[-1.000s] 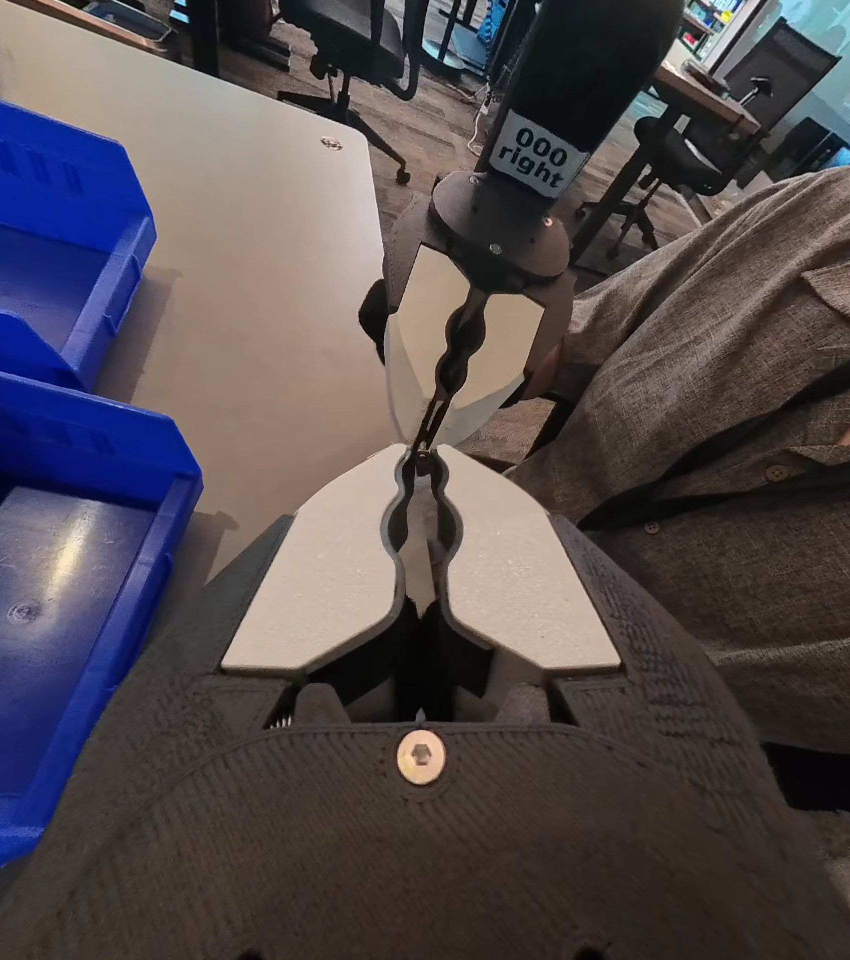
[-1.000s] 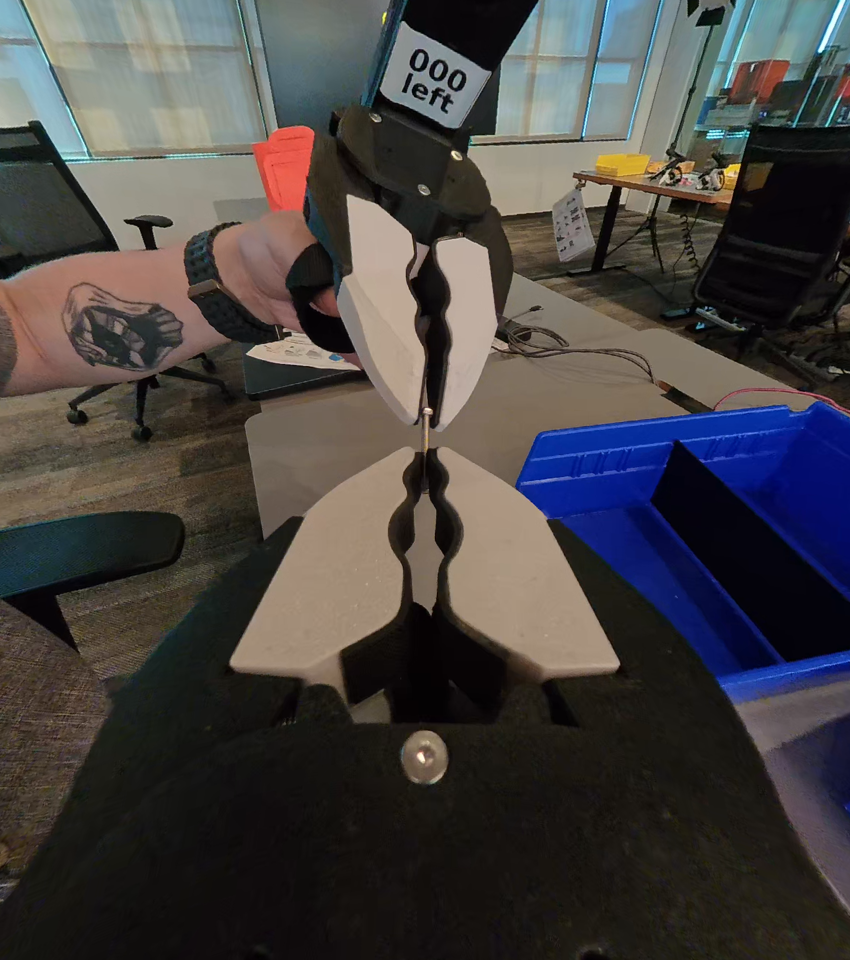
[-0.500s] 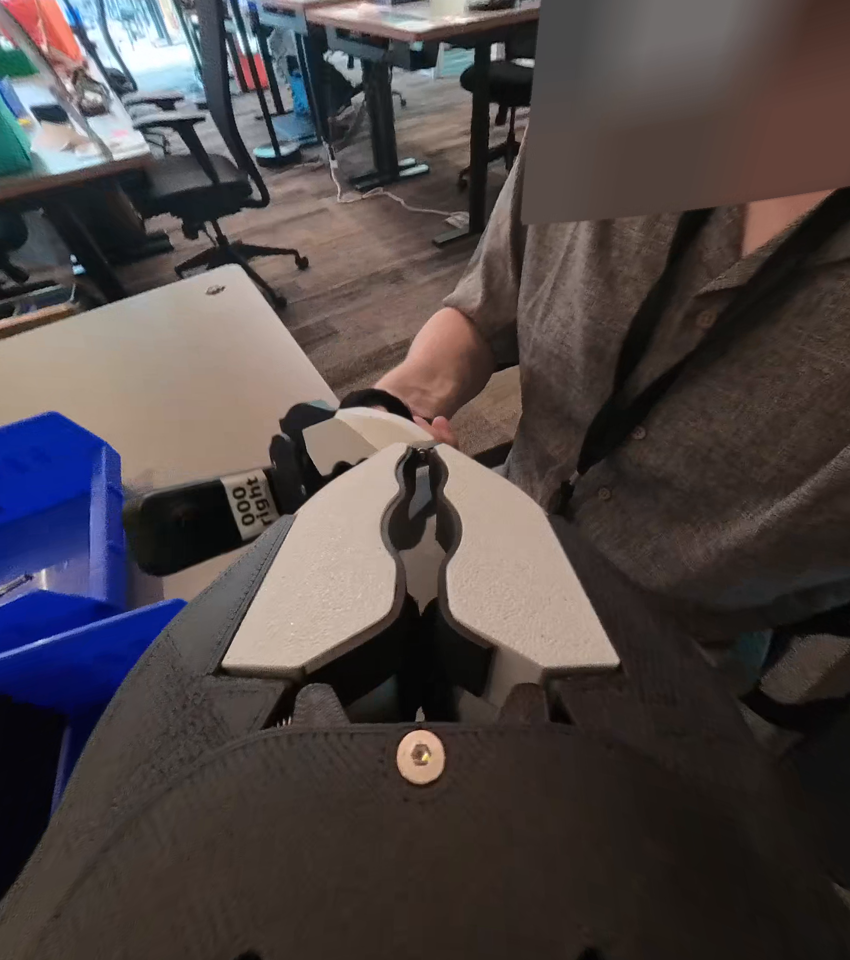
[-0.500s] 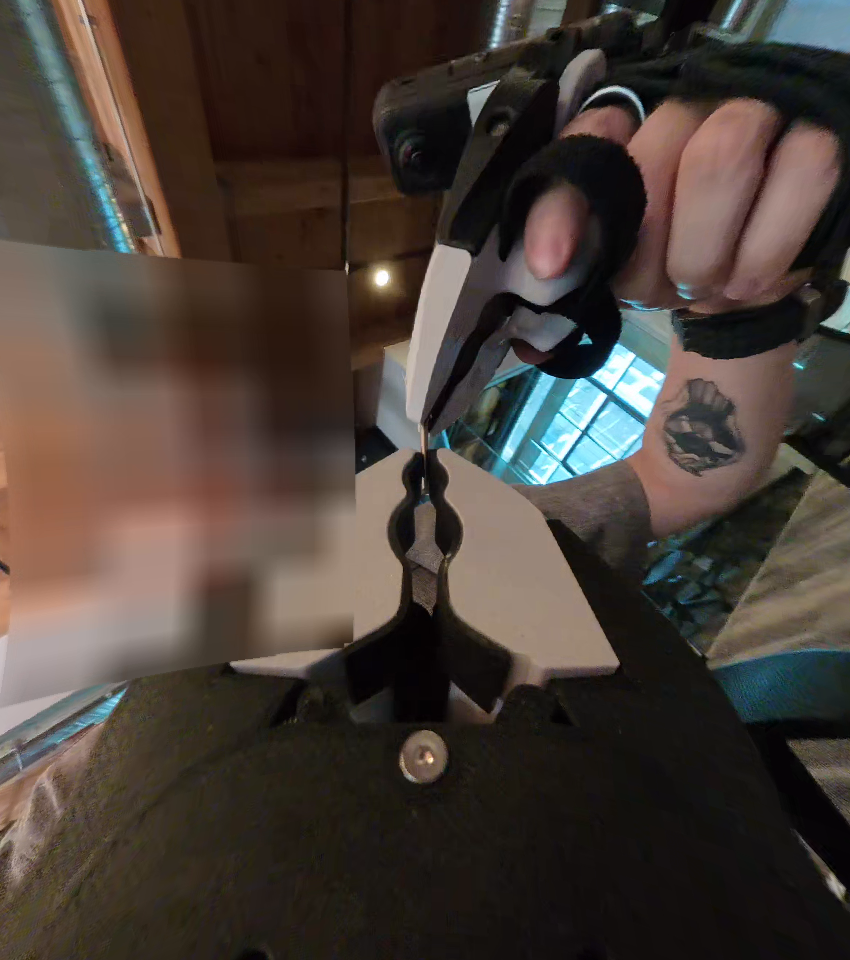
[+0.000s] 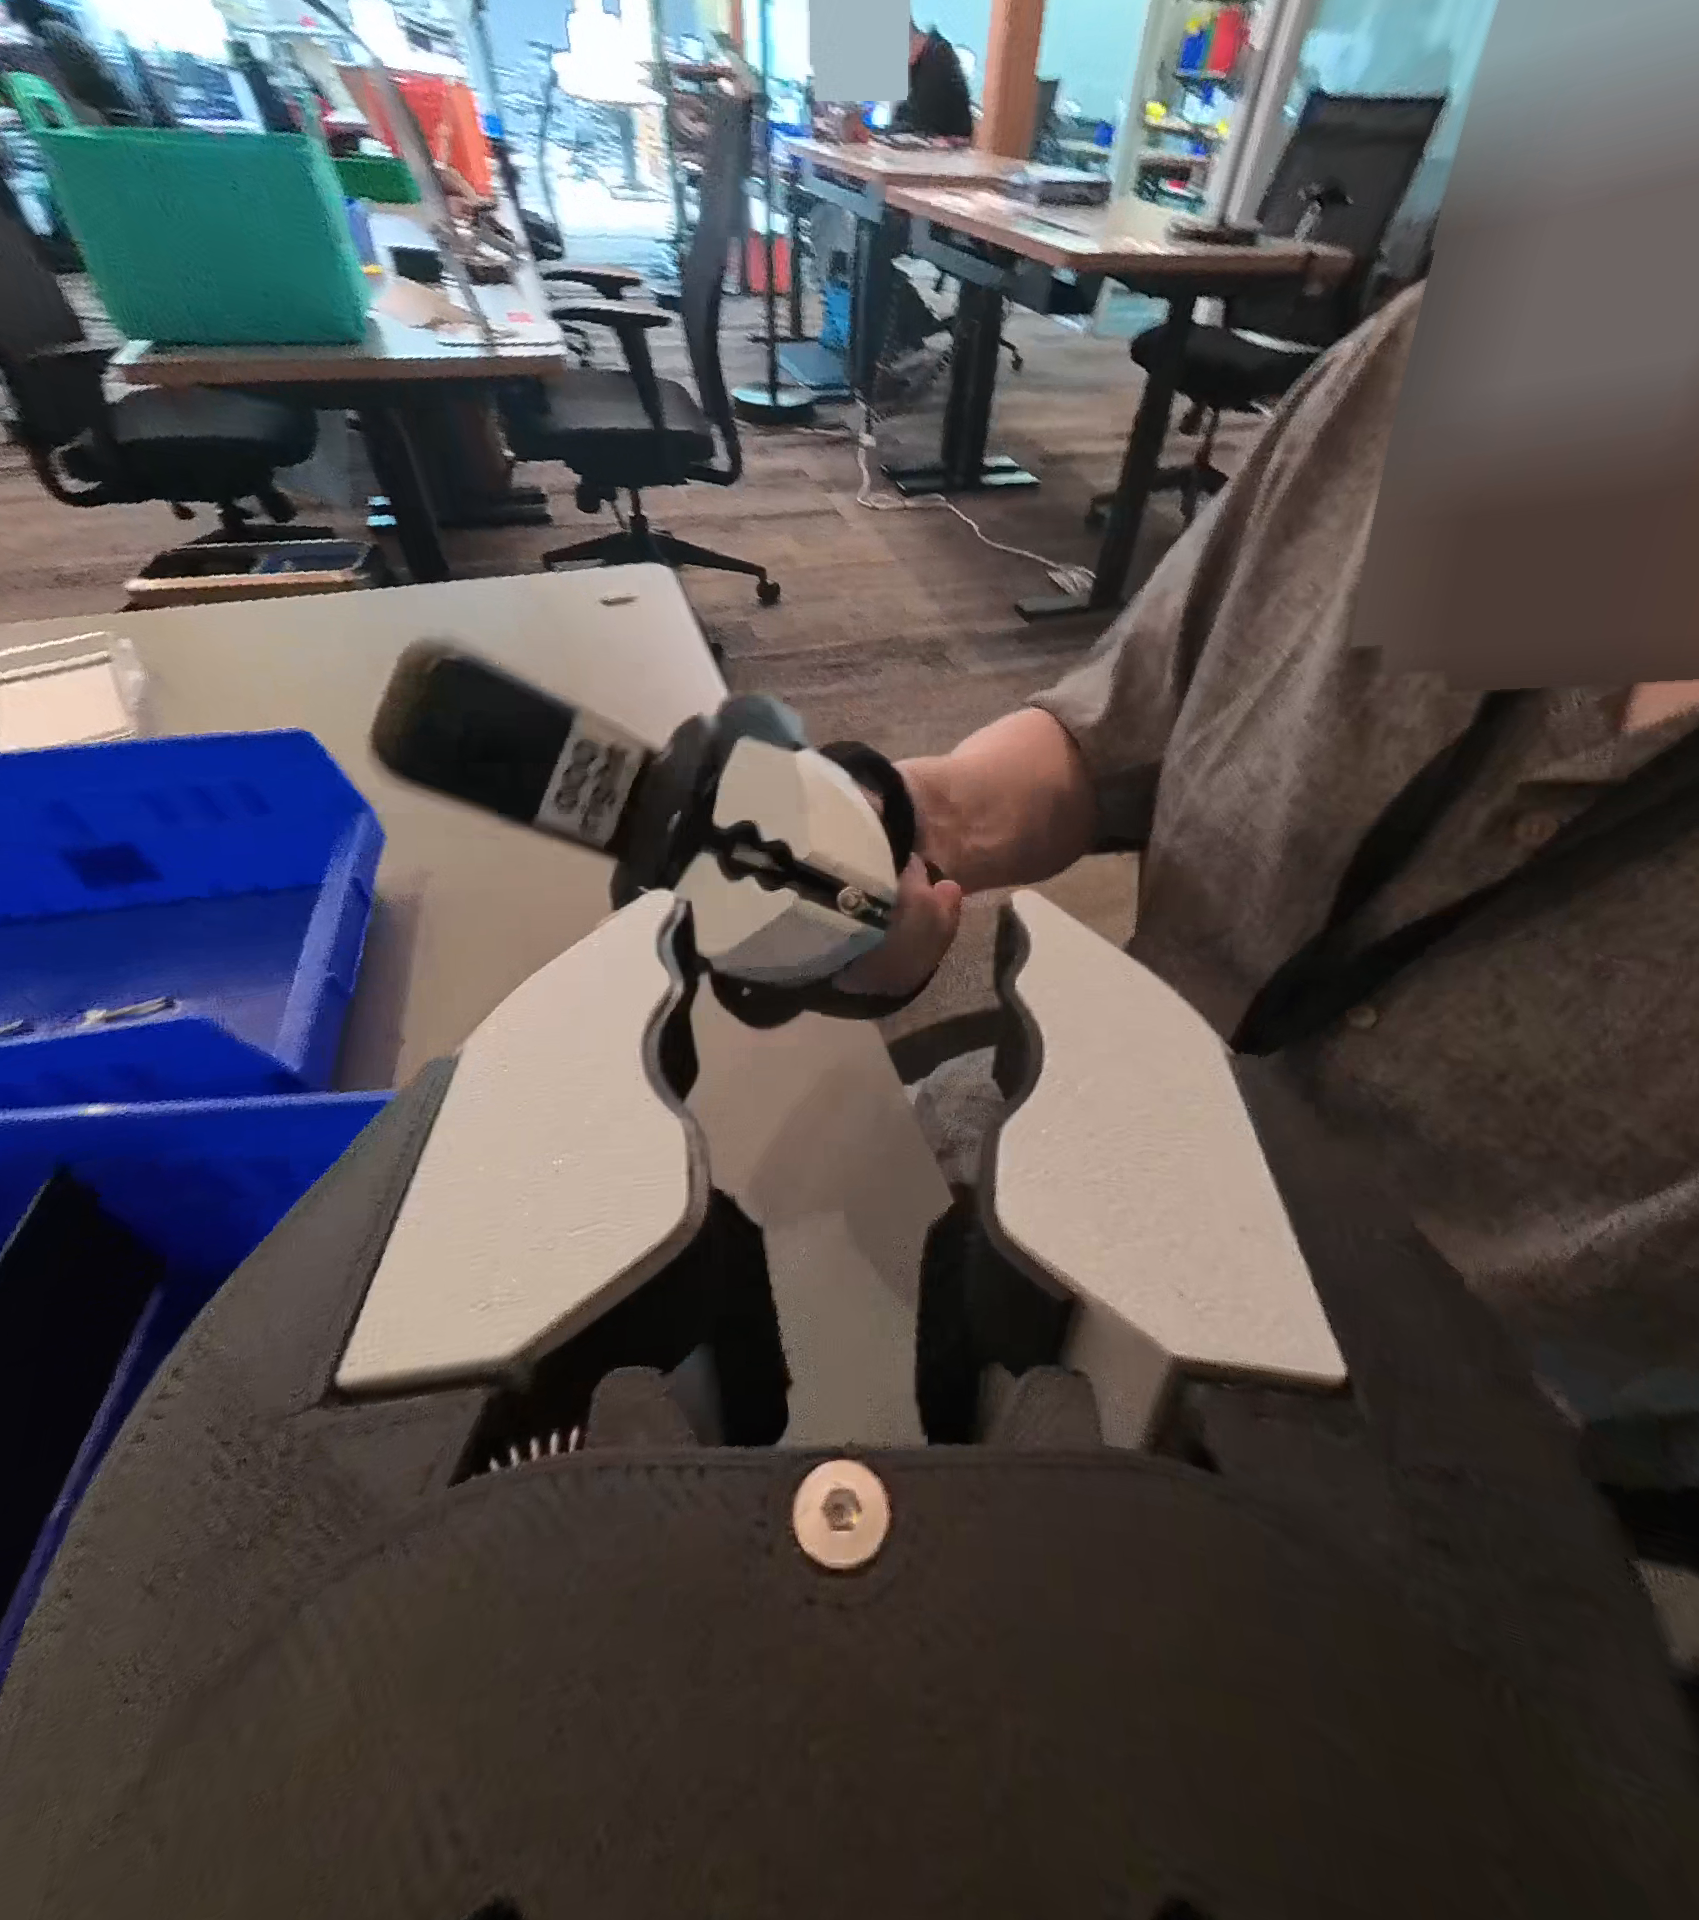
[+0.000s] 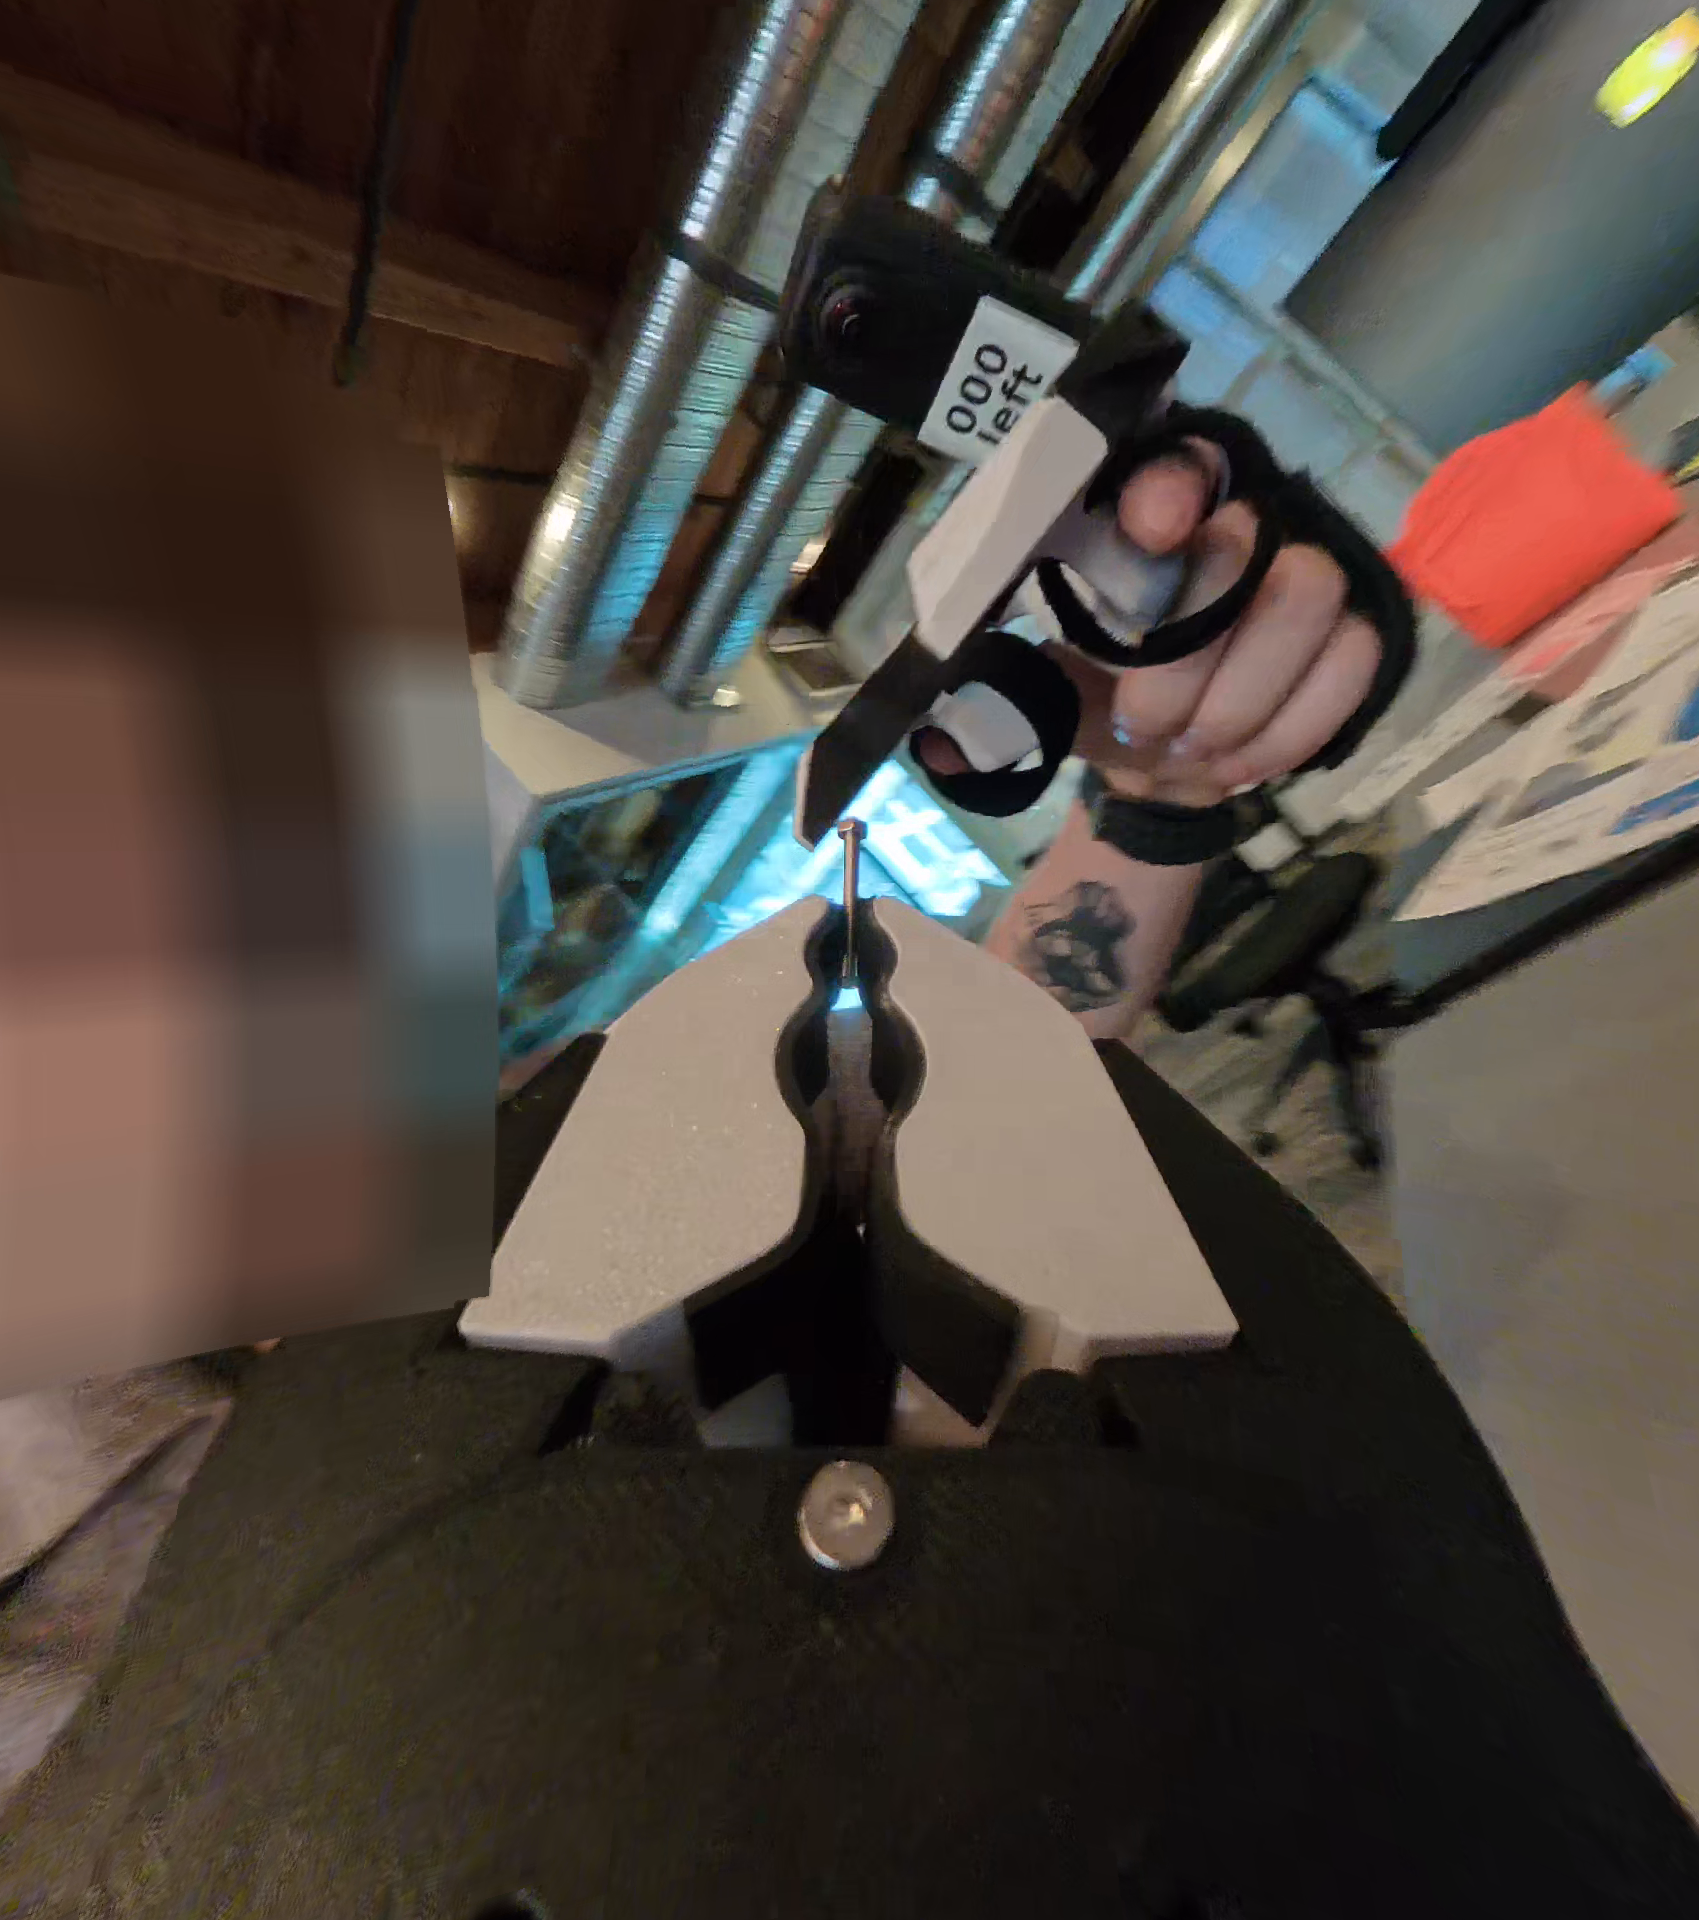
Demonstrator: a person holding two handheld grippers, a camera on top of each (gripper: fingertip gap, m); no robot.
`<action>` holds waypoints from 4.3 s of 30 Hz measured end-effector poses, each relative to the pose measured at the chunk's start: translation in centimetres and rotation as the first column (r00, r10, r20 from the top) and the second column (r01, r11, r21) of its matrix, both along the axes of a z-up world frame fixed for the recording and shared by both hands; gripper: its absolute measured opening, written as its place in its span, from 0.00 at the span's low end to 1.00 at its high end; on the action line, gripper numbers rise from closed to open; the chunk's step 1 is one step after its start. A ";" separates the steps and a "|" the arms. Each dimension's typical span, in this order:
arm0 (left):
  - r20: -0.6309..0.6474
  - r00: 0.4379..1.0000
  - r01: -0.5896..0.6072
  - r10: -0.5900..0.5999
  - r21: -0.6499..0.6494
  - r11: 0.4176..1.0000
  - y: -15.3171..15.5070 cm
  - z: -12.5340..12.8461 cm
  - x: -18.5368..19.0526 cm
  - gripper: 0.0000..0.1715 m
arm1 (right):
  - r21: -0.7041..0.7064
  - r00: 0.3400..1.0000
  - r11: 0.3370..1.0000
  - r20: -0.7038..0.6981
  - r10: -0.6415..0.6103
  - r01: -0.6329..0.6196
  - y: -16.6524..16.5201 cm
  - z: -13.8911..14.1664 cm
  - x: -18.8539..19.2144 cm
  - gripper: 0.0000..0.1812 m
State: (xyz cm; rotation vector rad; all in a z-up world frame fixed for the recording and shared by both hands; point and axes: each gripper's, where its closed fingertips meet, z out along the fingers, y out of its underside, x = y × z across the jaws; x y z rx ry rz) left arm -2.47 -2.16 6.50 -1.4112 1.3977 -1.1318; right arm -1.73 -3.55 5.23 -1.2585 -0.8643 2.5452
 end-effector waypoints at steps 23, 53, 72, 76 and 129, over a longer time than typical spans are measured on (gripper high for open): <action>-0.032 0.686 -0.727 0.727 -0.013 0.686 5.1 -10.4 -6.3 0.27 | 0.925 -0.037 0.089 0.111 -0.993 0.369 25.2 -7.9 14.3 0.01; -0.048 0.623 -0.775 0.781 0.095 0.625 6.5 -11.7 -4.6 0.29 | 0.671 -0.230 0.739 0.729 -0.644 0.057 35.5 -23.1 12.6 0.02; -0.044 0.606 -0.791 0.795 0.070 0.607 6.7 -11.7 -6.3 0.28 | 0.653 -0.261 0.757 0.737 -0.624 0.035 35.9 -24.2 12.8 0.04; -0.043 0.603 -0.794 0.797 0.072 0.604 6.7 -11.6 -6.6 0.28 | 0.657 -0.266 0.753 0.732 -0.627 0.031 36.0 -24.1 12.6 0.06; 0.114 0.271 -0.962 0.956 0.081 0.262 -1.7 -14.0 -9.4 0.32 | 0.961 -0.084 0.011 0.035 -0.996 0.277 5.6 -16.6 16.7 0.31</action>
